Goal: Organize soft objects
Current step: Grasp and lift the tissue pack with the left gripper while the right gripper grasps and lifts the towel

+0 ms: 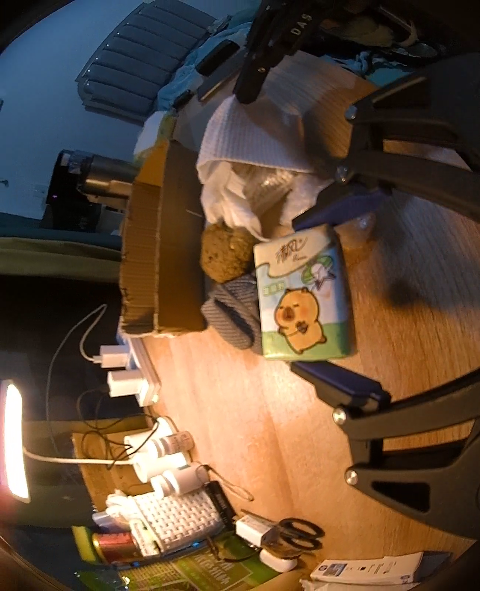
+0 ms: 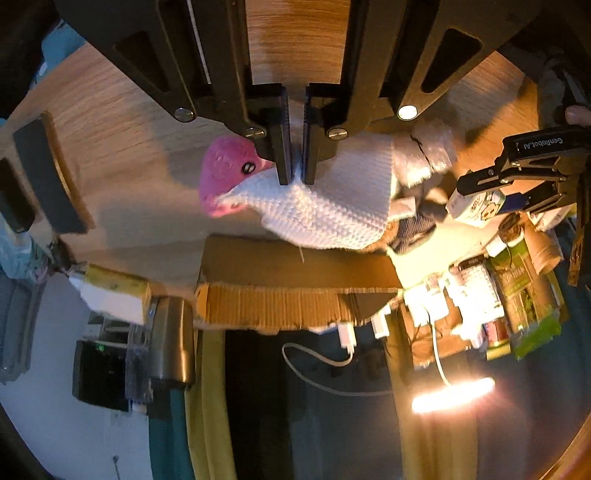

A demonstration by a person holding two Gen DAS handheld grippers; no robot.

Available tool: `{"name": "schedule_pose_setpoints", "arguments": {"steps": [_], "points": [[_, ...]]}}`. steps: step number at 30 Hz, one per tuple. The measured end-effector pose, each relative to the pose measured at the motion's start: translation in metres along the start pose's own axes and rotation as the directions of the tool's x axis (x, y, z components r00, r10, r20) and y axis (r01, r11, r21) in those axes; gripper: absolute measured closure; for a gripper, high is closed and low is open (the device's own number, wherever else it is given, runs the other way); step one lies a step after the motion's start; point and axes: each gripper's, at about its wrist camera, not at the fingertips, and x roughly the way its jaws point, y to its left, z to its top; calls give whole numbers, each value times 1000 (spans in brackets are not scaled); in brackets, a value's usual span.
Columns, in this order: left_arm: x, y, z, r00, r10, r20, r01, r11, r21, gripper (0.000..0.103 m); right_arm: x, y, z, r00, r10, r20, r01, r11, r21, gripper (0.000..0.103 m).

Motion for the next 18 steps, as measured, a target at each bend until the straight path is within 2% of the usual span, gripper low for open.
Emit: {"name": "schedule_pose_setpoints", "arguments": {"steps": [6, 18], "points": [[-15, 1, 9, 999, 5, 47, -5, 1000, -6, 33, -22, -3, 15, 997, 1, 75, 0, 1000, -4, 97], [-39, -5, 39, 991, 8, 136, -9, 1000, 4, 33, -41, -13, 46, 987, -9, 158, 12, 1000, -19, 97]]}}
